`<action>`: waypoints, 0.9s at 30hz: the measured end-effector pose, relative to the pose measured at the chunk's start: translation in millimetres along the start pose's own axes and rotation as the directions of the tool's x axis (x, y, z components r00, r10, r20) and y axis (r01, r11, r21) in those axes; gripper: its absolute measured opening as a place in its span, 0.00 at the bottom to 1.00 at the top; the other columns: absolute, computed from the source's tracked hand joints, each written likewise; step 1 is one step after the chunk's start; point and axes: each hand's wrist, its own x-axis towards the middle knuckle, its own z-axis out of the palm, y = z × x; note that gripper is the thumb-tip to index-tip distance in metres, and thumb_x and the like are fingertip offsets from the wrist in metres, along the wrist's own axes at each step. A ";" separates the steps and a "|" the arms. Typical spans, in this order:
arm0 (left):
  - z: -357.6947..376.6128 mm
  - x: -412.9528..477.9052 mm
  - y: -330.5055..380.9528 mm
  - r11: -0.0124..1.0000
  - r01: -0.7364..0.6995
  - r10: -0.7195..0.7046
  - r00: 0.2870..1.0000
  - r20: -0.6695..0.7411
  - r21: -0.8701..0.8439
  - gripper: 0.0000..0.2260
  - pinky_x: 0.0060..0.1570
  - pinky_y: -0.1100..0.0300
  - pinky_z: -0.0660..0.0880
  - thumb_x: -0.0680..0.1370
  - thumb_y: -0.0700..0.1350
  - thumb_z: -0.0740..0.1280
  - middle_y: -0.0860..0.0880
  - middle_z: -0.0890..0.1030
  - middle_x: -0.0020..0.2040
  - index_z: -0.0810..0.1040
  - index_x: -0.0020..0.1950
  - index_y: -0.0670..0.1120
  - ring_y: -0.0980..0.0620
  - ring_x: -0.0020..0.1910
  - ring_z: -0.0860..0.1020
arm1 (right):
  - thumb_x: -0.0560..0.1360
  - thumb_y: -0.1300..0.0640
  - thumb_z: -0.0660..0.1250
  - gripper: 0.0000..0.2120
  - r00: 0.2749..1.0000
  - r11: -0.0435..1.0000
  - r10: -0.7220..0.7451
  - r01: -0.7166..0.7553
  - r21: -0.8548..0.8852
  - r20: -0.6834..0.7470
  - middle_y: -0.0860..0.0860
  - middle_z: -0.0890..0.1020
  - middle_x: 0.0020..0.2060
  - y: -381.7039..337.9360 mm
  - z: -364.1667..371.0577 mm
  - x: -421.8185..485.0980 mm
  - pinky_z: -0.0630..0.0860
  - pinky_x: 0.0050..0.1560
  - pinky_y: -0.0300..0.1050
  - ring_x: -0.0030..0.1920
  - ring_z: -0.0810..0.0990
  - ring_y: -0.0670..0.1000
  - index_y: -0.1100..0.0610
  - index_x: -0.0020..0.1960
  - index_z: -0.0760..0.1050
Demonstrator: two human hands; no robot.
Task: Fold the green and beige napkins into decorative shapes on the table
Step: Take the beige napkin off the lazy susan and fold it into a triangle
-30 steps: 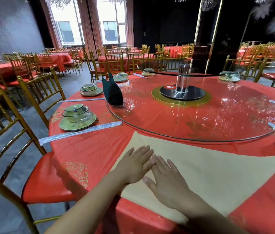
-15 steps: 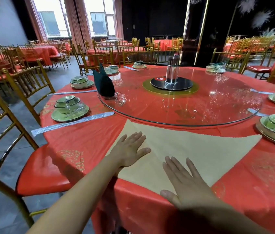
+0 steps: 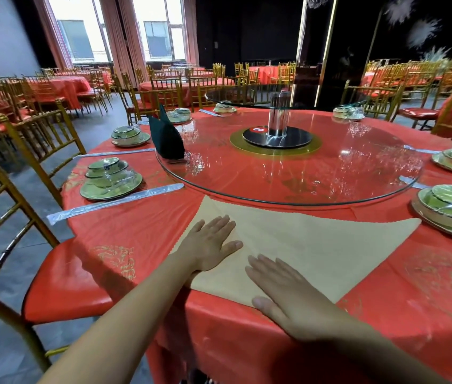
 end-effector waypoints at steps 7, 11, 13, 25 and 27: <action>2.7 1.0 -2.6 1.000 -0.003 0.003 1.000 -0.017 0.031 0.26 0.74 0.52 0.43 0.81 0.59 0.46 0.52 0.47 0.78 0.48 0.77 0.52 0.56 0.76 0.46 | 0.53 0.33 0.17 0.57 0.995 0.991 0.100 -0.100 0.090 -0.001 0.52 0.38 0.76 -17.5 13.4 39.9 0.31 0.68 0.40 0.73 0.33 0.46 0.57 0.76 0.39; 2.4 1.1 -3.6 0.998 -0.017 0.016 1.000 -0.018 -0.061 0.25 0.74 0.52 0.44 0.81 0.57 0.47 0.53 0.48 0.78 0.48 0.77 0.53 0.57 0.76 0.46 | 0.53 0.32 0.16 0.55 0.995 0.992 0.088 -0.093 0.091 0.048 0.50 0.35 0.75 -15.5 20.9 37.5 0.30 0.69 0.41 0.67 0.28 0.43 0.56 0.76 0.37; -3.2 -1.8 -3.4 0.991 -0.019 0.014 0.999 -0.042 -0.135 0.25 0.74 0.51 0.43 0.81 0.58 0.48 0.52 0.46 0.78 0.48 0.77 0.53 0.57 0.76 0.45 | 0.54 0.33 0.17 0.54 0.995 0.990 0.095 -0.099 0.102 0.043 0.50 0.35 0.74 -17.7 17.7 37.6 0.30 0.69 0.41 0.68 0.28 0.43 0.56 0.76 0.36; 15.5 -58.7 33.5 0.984 0.082 -0.098 0.990 -0.102 -0.157 0.54 0.73 0.47 0.39 0.56 0.77 0.25 0.49 0.46 0.78 0.47 0.77 0.52 0.55 0.76 0.44 | 0.67 0.31 0.25 0.42 0.996 0.986 0.092 -0.092 0.137 0.007 0.44 0.33 0.72 -15.2 20.8 37.9 0.29 0.69 0.36 0.71 0.31 0.40 0.52 0.75 0.33; 11.4 -61.3 23.9 0.983 0.128 -0.138 0.988 -0.070 -0.129 0.58 0.73 0.46 0.37 0.52 0.77 0.23 0.49 0.44 0.78 0.45 0.77 0.52 0.55 0.76 0.42 | 0.52 0.30 0.13 0.57 0.995 0.991 0.095 -0.098 0.096 0.032 0.44 0.31 0.69 -14.5 22.7 38.3 0.25 0.65 0.35 0.70 0.30 0.40 0.54 0.75 0.36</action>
